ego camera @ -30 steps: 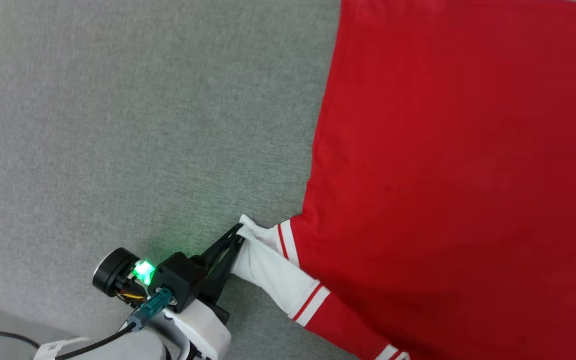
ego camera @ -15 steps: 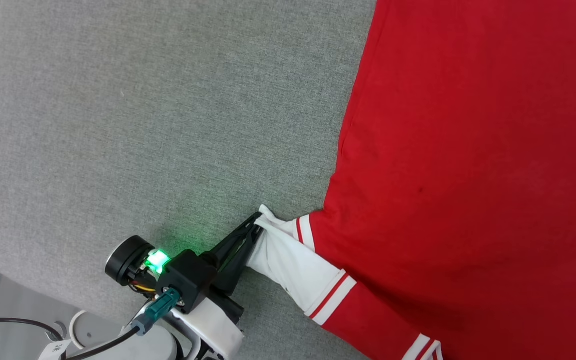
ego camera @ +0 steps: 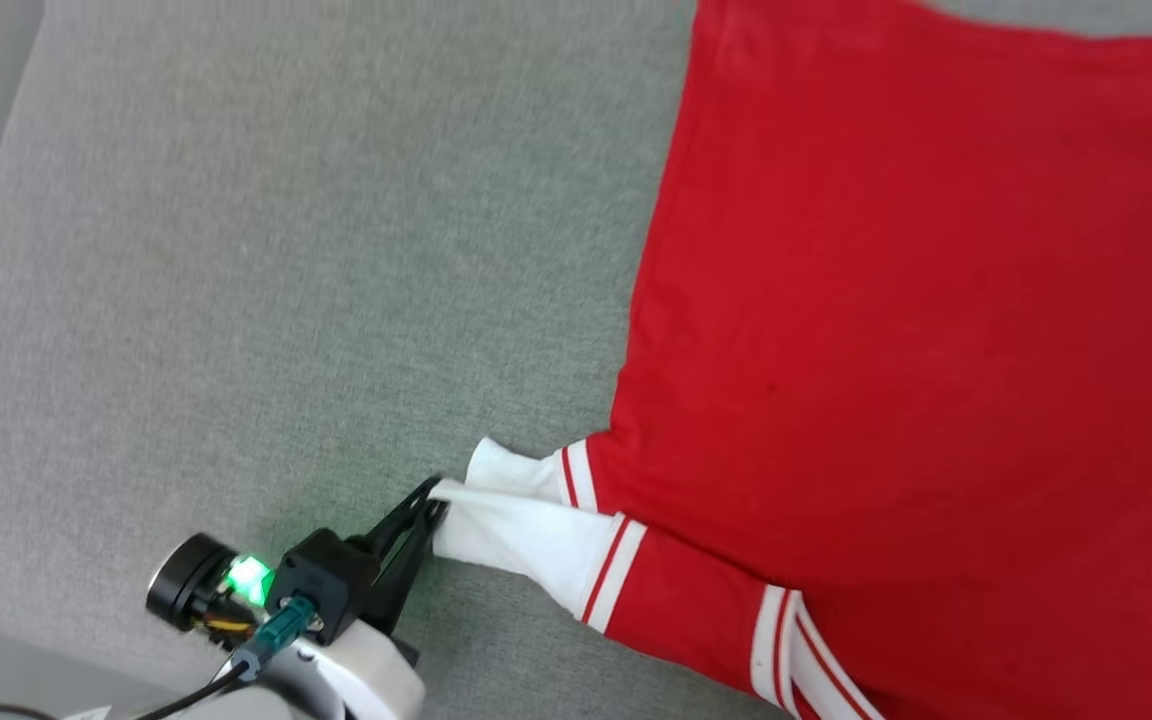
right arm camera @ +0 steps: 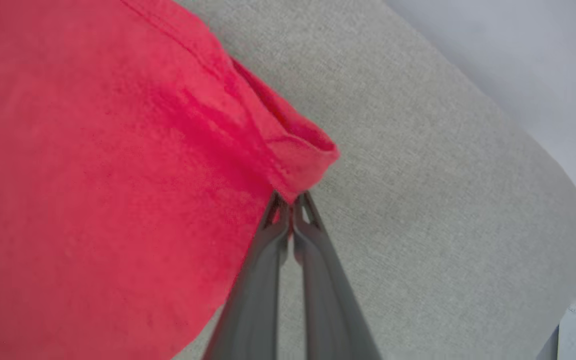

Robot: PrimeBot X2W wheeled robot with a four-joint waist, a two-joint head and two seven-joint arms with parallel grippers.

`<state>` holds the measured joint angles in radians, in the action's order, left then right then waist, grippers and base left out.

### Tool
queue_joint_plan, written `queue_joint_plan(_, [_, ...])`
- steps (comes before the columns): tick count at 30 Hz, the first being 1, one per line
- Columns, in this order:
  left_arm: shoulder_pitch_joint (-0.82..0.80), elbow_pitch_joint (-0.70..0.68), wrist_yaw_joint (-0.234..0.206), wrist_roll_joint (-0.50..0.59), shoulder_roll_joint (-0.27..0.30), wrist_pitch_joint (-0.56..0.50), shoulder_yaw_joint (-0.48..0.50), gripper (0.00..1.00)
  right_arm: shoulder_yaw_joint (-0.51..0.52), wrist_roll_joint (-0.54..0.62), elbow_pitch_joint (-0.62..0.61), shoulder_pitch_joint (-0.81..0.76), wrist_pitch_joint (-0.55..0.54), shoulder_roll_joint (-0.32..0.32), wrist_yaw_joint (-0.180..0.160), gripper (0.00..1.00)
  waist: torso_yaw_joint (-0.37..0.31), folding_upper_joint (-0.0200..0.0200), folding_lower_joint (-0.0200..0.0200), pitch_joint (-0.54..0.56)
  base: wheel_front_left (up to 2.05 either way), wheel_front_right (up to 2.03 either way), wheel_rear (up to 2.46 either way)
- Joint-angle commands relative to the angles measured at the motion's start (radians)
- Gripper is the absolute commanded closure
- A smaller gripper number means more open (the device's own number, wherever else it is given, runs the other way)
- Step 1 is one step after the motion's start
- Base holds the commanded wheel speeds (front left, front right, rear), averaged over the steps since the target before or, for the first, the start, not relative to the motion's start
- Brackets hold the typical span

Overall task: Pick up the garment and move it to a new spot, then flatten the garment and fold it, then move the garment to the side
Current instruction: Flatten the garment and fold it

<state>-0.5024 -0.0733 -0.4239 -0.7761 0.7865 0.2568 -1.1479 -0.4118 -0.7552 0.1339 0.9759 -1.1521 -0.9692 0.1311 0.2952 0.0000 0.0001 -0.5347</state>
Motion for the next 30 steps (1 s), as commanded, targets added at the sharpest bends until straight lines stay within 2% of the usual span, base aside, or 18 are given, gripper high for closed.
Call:
queue_joint_plan(1, [0.021,0.006,-0.007,-0.005,0.016,-0.008,-0.004,1.00,0.005,-0.025,-0.010,-0.019,0.020,0.001,-0.001,1.00,-0.055,0.0000,-0.0001,0.083,0.00,0.00,0.00])
queue_joint_plan(8, [0.092,-0.014,-0.038,-0.044,0.062,-0.010,-0.002,1.00,-0.044,-0.114,-0.107,-0.177,0.104,-0.114,-0.001,1.00,-0.142,0.0000,-0.0001,0.202,0.00,0.00,0.00])
queue_joint_plan(17, [0.134,-0.021,-0.041,-0.073,0.103,-0.020,-0.007,1.00,-0.066,-0.235,-0.184,-0.533,0.238,-0.278,-0.001,1.00,-0.235,0.0000,-0.0001,0.278,0.00,0.00,0.00])
queue_joint_plan(22, [0.149,-0.019,-0.039,-0.086,0.113,-0.017,-0.002,1.00,-0.085,-0.288,-0.155,-0.779,0.350,-0.305,-0.001,1.00,-0.272,0.0000,-0.0001,0.291,0.00,0.00,0.00])
queue_joint_plan(30, [0.152,-0.010,-0.034,-0.095,0.114,-0.015,-0.002,1.00,-0.102,-0.321,-0.103,-1.095,0.523,-0.247,-0.001,1.00,-0.298,0.0000,-0.0001,0.297,0.00,0.00,0.00])
